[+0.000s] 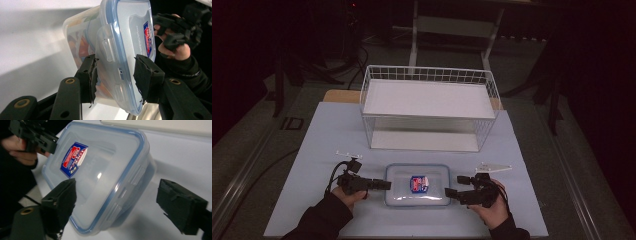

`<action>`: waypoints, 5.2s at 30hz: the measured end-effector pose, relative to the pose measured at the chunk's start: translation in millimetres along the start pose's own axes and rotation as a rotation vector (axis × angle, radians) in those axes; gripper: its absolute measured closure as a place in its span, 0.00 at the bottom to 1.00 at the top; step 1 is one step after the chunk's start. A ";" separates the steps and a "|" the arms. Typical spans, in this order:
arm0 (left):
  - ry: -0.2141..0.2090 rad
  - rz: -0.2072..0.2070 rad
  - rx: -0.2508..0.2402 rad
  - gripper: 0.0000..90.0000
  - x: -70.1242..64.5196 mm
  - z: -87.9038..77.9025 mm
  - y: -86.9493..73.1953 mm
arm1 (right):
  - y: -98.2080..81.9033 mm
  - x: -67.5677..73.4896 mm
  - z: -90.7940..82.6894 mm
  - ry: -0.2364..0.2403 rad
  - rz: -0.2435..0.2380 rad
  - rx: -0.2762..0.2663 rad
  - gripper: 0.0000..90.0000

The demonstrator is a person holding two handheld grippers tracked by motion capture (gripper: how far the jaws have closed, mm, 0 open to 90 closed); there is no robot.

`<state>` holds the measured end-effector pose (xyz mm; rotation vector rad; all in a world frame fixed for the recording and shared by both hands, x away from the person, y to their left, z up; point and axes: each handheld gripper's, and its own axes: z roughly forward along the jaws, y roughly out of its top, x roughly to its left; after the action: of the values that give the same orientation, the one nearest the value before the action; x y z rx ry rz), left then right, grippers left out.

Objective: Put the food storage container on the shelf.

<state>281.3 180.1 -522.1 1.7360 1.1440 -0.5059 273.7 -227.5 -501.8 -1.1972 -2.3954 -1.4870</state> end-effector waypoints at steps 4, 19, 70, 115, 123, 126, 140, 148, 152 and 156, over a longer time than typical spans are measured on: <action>0.002 0.037 -0.006 0.62 -4.6 -1.7 -3.7 | -0.3 -5.1 2.6 0.038 0.063 0.003 0.23; 0.020 0.058 -0.033 0.64 -14.0 -3.6 -13.9 | -1.7 -8.2 3.4 0.113 0.176 0.060 0.53; 0.114 0.236 -0.234 0.63 -19.3 28.7 71.9 | 69.1 -57.4 -16.0 0.002 0.072 -0.129 0.54; 0.231 0.212 -0.427 0.57 29.4 61.2 100.0 | 83.6 -97.3 30.0 -0.191 0.116 -0.214 0.52; 0.344 0.263 -0.456 0.50 22.6 65.1 102.2 | 87.2 -91.5 33.7 -0.282 0.092 -0.232 0.49; 0.355 0.274 -0.454 0.49 21.2 65.3 102.8 | 88.3 -90.4 33.7 -0.300 0.078 -0.223 0.46; 0.320 0.304 -0.455 0.37 12.2 50.6 96.7 | 87.2 -77.6 23.6 -0.283 0.052 -0.251 0.41; 0.276 0.351 -0.446 0.15 -4.3 35.6 76.7 | 83.2 -50.5 12.1 -0.246 -0.003 -0.266 0.40; 0.264 0.352 -0.424 0.03 -10.8 24.8 65.6 | 78.3 -34.2 9.5 -0.210 -0.027 -0.254 0.42; 0.270 0.350 -0.378 0.01 -19.9 17.1 57.3 | 71.4 -19.9 11.2 -0.178 -0.042 -0.230 0.47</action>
<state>324.2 150.1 -487.0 1.6480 1.0084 0.1560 337.3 -214.0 -464.6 -1.3882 -2.4235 -1.7802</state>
